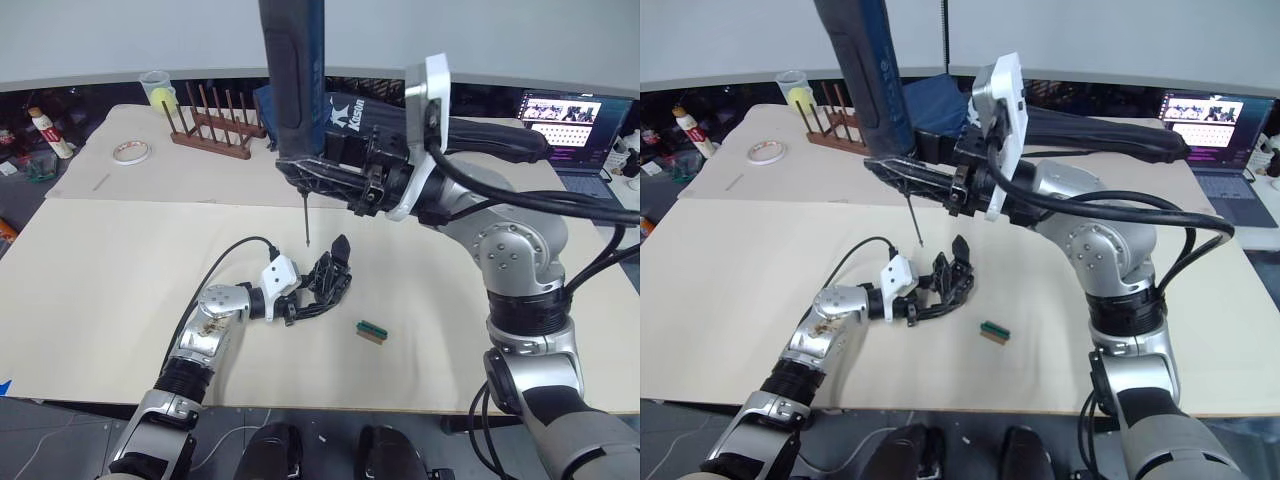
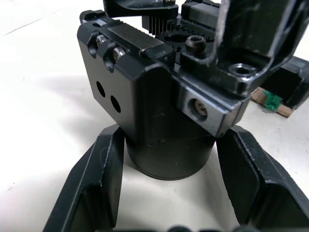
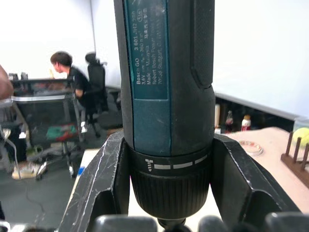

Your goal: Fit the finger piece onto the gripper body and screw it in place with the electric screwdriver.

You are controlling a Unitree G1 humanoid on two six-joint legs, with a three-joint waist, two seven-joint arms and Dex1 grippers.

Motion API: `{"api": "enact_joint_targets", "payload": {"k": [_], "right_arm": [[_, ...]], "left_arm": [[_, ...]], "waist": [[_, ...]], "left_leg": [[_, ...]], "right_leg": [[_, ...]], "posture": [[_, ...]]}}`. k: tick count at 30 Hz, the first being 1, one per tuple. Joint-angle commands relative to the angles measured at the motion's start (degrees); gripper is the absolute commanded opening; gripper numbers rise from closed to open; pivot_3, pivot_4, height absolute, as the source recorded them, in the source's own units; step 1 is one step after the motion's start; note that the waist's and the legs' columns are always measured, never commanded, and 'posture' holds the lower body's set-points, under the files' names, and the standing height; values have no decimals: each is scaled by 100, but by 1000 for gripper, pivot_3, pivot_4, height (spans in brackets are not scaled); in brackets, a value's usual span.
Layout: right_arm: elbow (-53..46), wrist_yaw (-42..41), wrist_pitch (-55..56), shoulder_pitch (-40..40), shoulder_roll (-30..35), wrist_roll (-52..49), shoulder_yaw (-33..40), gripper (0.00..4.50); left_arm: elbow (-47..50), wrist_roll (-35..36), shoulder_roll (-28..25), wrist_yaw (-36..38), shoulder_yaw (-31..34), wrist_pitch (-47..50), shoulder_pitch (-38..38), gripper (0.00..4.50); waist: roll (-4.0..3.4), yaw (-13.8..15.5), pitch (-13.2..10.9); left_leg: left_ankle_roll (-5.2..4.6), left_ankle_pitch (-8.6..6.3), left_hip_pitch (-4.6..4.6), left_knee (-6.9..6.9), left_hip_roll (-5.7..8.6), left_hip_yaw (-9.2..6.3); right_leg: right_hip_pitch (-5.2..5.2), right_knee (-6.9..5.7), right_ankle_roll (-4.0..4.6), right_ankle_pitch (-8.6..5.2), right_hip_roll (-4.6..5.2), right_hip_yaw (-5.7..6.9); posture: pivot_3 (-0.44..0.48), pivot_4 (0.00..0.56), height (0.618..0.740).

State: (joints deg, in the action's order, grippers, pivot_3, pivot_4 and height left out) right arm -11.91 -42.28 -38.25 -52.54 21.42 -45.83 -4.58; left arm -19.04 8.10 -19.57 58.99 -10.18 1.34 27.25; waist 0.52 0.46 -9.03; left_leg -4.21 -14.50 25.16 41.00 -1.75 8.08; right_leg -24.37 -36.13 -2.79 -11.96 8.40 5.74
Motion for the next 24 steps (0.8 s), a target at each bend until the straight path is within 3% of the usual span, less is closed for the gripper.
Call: {"api": "enact_joint_targets", "payload": {"k": [1,24], "right_arm": [[-161,-209,362,67,-88,196,19,1931],[-342,-603,633,790,-353,951,-266,1931]], "left_arm": [[100,16,-23,-61,23,29,72,2302],[214,68,-55,-58,43,157,172,2302]], "waist": [[0,-5,0],[0,-41,0]], "left_leg": [[0,0,0,-1,0,0],[4,2,0,-3,0,-1]], "right_leg": [[0,0,0,0,0,0],[-3,2,0,0,0,0]], "posture": [[0,150,730],[0,150,730]]}}
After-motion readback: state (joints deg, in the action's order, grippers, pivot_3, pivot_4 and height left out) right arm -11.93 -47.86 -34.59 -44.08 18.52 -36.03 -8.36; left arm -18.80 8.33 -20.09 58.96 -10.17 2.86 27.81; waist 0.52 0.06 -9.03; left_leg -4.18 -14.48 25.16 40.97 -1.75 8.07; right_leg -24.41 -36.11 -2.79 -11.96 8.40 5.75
